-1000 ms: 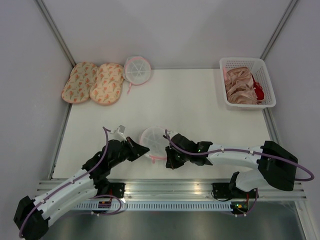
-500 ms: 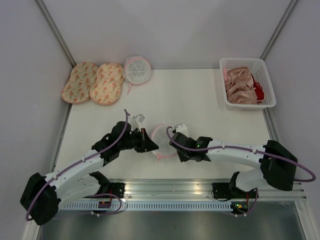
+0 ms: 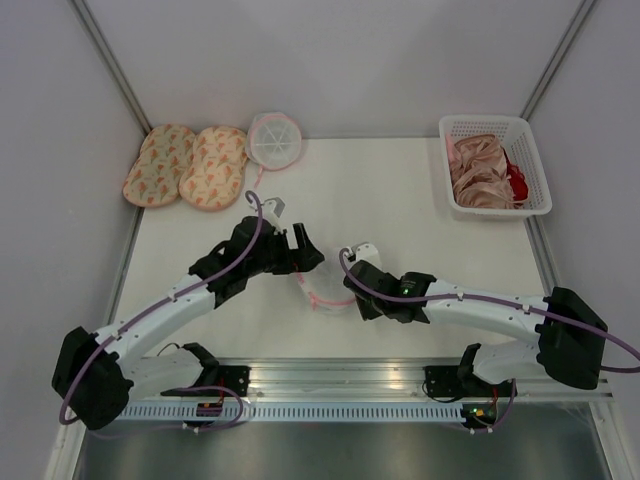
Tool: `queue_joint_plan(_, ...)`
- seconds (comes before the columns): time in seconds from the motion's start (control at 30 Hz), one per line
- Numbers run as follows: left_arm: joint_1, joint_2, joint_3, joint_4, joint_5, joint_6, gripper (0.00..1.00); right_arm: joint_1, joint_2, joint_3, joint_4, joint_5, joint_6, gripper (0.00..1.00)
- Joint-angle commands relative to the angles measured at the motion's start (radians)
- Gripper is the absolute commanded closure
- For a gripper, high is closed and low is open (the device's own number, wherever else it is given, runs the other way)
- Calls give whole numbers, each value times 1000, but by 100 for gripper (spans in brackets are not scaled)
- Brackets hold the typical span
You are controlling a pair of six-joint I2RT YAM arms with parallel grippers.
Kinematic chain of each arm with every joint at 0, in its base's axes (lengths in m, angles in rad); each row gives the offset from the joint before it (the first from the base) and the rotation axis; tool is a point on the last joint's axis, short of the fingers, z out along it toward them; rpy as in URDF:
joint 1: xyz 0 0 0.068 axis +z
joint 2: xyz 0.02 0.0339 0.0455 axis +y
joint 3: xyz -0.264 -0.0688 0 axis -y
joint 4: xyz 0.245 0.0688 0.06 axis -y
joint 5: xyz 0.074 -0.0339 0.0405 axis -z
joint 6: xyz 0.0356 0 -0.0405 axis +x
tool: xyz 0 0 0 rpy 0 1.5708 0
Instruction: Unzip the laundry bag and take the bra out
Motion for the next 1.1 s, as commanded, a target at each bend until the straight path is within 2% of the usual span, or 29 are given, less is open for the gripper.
queue_joint_plan(0.0, 4, -138, -22, -132, -236, -140, 0, -3, -21, 12, 62, -70, -2, 100)
queue_joint_plan(0.03, 4, -169, -45, -140, -238, -191, 0, -3, -22, -3, 85, -101, -8, 100)
queue_joint_plan(0.13, 4, -322, -141, -178, -226, -289, 0, -4, -38, -72, 278, -384, -4, 100)
queue_joint_plan(0.17, 4, -356, -181, -192, -218, -314, 0, -3, -41, -89, 408, -528, 7, 100)
queue_joint_plan(0.2, 4, -423, -197, -201, -186, -335, 0, -3, -29, -100, 467, -604, 22, 99)
queue_joint_plan(0.27, 4, -475, -224, -215, -144, -395, 0, -3, -6, -120, 621, -710, 63, 100)
queue_joint_plan(0.3, 4, -498, -249, -215, -86, -416, 0, -4, 22, -123, 657, -791, 74, 100)
queue_joint_plan(0.4, 4, -518, -275, -204, 47, -478, 0, 0, 63, -110, 722, -860, 82, 100)
queue_joint_plan(0.5, 4, -499, -338, -115, 194, -565, 0, 3, 83, -94, 733, -870, 74, 100)
queue_joint_plan(0.7, 2, -518, -458, 44, 282, -717, 0, 5, 100, -73, 692, -822, 47, 100)
queue_joint_plan(0.83, 2, -528, -430, -14, 302, -717, 1, 5, 88, -70, 635, -749, 10, 100)
queue_joint_plan(0.93, 4, -558, -381, -110, 282, -699, 1, 5, 82, -57, 546, -649, -18, 100)
queue_joint_plan(1.07, 4, -608, -330, -204, 233, -691, 1, 3, 73, -65, 515, -516, -7, 99)
